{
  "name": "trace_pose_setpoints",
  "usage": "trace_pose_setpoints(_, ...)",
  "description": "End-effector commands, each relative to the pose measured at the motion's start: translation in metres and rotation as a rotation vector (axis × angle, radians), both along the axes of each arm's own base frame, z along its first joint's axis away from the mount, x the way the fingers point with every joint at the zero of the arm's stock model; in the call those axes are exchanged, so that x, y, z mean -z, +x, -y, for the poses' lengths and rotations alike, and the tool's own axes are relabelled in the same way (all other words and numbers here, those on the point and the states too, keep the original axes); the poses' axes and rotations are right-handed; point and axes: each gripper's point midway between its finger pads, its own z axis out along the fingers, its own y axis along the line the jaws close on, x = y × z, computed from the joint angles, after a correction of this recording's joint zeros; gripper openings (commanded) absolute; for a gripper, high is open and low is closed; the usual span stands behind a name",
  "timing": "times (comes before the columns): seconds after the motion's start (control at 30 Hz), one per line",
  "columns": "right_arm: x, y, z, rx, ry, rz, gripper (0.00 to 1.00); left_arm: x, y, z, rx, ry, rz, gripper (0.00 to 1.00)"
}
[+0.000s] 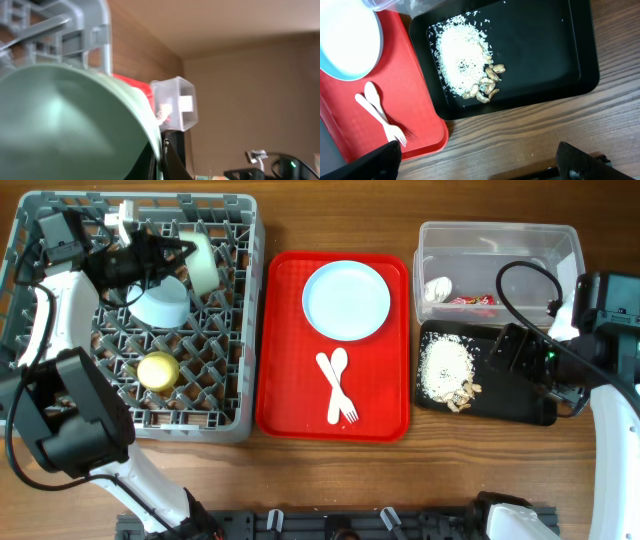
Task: Sort waste into correct bins and load items into the dishwasher rack
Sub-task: 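Place the green bowl into the dish rack with the left gripper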
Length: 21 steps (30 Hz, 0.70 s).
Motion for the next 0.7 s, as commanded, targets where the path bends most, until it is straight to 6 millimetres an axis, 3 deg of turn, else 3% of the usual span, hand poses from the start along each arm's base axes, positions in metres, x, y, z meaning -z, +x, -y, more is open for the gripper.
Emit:
trace_pose_setpoints(0.0, -0.002, 0.0, 0.0, -0.009, 0.002, 0.011, 1.0, -0.028, -0.009, 0.007, 0.112, -0.154, 0.111, 0.04)
trace_pose_setpoints(0.37, -0.002, 0.0, 0.0, -0.007, 0.003, 0.007, 1.0, 0.001, 0.008, 0.007, 0.018, 0.007, 0.05, 0.04)
trace_pose_setpoints(0.67, -0.002, 0.0, 0.0, -0.007, 0.003, 0.007, 1.0, 0.012, 0.01, 0.006, 0.01, 0.012, 0.021, 0.04)
